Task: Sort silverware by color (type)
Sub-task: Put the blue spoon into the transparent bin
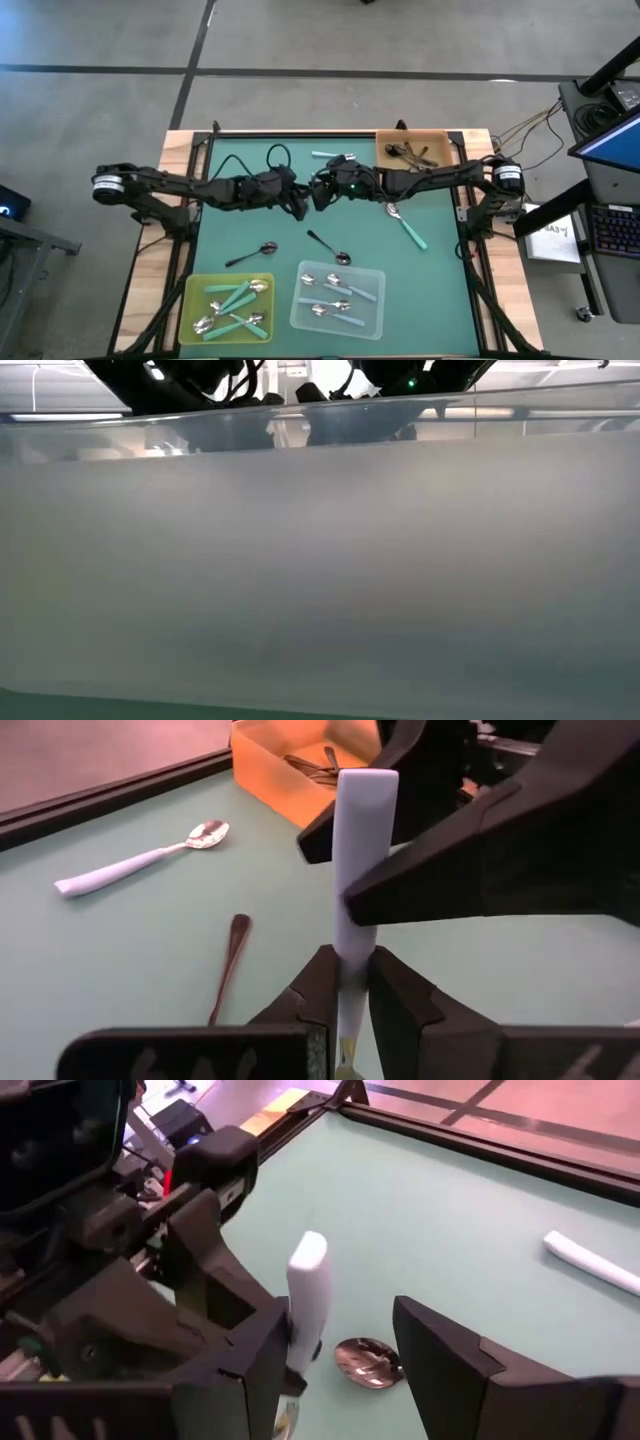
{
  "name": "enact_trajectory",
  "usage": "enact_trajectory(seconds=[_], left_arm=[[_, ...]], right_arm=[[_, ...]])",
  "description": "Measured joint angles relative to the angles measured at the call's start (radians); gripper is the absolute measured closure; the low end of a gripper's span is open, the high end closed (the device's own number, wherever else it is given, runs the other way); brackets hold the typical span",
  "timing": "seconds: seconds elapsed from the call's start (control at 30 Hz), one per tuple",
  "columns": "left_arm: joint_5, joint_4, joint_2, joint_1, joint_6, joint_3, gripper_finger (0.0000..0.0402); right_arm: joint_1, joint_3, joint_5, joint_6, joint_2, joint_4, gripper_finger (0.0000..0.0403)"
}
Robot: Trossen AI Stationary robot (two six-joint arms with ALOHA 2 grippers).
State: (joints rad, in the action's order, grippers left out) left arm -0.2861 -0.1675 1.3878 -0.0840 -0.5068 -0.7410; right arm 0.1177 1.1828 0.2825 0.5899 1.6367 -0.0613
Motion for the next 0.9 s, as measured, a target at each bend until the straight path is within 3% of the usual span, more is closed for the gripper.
enact_trajectory(seconds=[0.17,0.43,0.57,0.73,0.9], left_arm=[[-0.004,-0.017,0.008,0.012,0.000,0.000,0.0381],[-0.008,-0.039,0.016,0.011,0.023,0.001,0.0381],[-0.006,-0.043,0.016,0.011,0.027,0.001,0.0379],[0.014,-0.041,0.014,0.012,0.056,0.001,0.0316],[0.098,-0.002,0.010,0.016,0.119,-0.038,0.0262]], right_arm=[[0.007,0.000,-0.006,-0.008,0.000,-0.007,0.0261],[0.013,0.001,-0.010,-0.059,0.000,-0.014,0.0353],[0.014,0.002,-0.018,-0.079,-0.001,-0.018,0.0370],[0.023,0.007,-0.041,-0.141,-0.001,-0.007,0.0371],[0.045,0.053,-0.035,-0.202,-0.009,0.095,0.0371]])
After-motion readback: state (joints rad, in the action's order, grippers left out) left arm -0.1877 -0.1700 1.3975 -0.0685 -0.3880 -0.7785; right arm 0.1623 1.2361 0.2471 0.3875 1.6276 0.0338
